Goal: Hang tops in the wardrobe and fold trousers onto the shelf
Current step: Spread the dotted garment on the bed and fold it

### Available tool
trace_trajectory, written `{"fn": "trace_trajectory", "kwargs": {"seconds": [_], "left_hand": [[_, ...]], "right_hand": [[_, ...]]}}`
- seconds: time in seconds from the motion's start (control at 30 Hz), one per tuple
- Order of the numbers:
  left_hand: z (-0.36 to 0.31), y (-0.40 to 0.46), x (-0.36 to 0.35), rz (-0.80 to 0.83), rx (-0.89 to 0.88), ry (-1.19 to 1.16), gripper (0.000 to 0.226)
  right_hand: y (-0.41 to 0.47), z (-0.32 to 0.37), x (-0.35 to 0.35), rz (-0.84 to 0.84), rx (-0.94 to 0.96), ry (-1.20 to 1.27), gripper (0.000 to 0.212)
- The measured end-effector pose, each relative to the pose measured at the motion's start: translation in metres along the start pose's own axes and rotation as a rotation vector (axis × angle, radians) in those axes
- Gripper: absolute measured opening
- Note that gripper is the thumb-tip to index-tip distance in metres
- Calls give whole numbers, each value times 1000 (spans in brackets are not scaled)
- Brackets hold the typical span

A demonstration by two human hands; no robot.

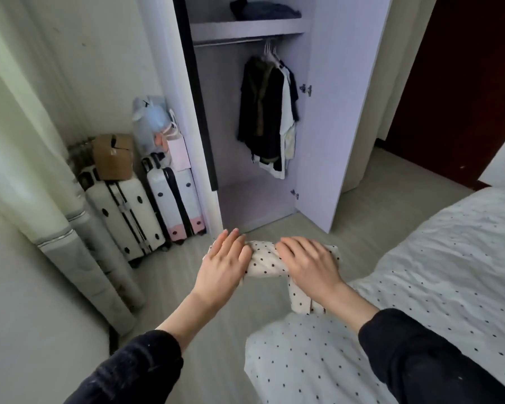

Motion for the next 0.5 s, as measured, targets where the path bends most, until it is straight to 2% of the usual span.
{"fn": "trace_trajectory", "kwargs": {"seconds": [0.1, 0.27, 0.43, 0.5], "left_hand": [[52, 66, -16, -61, -31, 68, 21], [131, 171, -44, -51, -74, 23, 28], [206, 281, -88, -52, -117, 5, 41], [220, 318, -96, -79, -161, 21, 39]], "right_hand": [[70, -36, -34, -37, 18, -42, 28], [177, -93, -87, -85, 50, -107, 29], [269, -153, -134, -112, -29, -218, 36], [295, -173, -144, -112, -61, -257, 35]]}}
Point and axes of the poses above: each hand's wrist, its own y-axis towards the middle knuckle, its own x-axis out of the back of the hand, z = x × y, the point moved 4 cm from there along y, towards the middle knuckle, and after that the axes turned 4 degrees about -y, right-handed, at the moved point
